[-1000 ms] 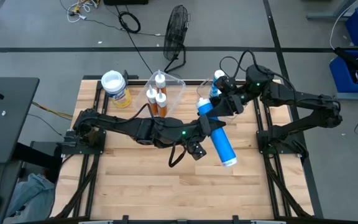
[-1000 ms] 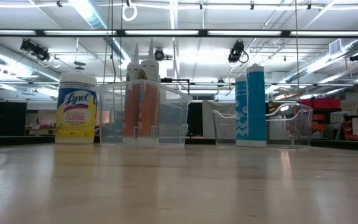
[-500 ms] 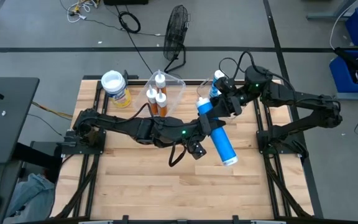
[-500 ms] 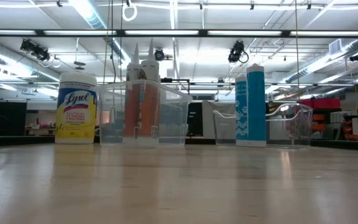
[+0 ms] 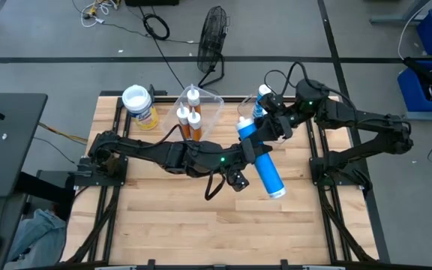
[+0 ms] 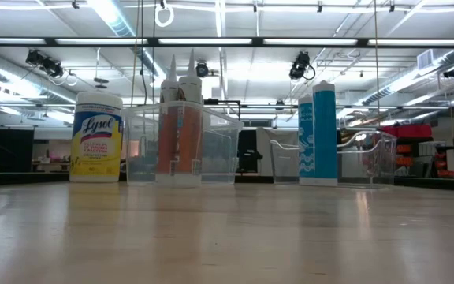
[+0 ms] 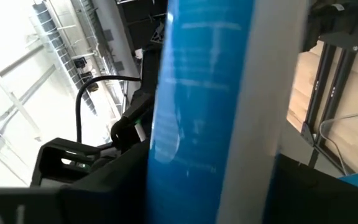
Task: Pick & place silicon tubes, Sealant and Lysol wipes
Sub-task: Put the blue sealant into the right transparent bin
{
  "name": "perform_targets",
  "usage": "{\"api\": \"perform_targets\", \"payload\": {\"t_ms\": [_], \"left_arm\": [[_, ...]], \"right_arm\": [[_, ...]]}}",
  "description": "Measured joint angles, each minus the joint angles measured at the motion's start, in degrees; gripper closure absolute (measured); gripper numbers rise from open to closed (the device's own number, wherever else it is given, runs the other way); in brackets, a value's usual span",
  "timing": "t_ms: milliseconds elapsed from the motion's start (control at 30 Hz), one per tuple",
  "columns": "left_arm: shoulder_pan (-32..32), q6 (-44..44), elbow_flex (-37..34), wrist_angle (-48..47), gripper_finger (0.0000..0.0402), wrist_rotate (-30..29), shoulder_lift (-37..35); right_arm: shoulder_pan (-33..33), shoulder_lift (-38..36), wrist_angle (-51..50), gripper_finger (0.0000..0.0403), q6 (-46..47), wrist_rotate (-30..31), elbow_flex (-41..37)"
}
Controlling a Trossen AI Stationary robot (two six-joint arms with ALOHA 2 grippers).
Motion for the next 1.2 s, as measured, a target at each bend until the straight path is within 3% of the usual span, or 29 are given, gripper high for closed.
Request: {"api": "perform_targets", "payload": {"t_ms": [200, 1200], "left_arm": [[0.0, -1.9, 0.0, 0.3, 0.0132, 0.2, 0.0], [-1.8, -7.3, 0.0, -1.3, 0.0127, -3.3, 0.2]], "right_arm": [[0.0, -0.2, 0.4, 0.0192, 1.2, -0.4, 0.0], [-5.2, -3.6, -9.0, 0.0193, -2.8, -2.6, 0.0]]}}
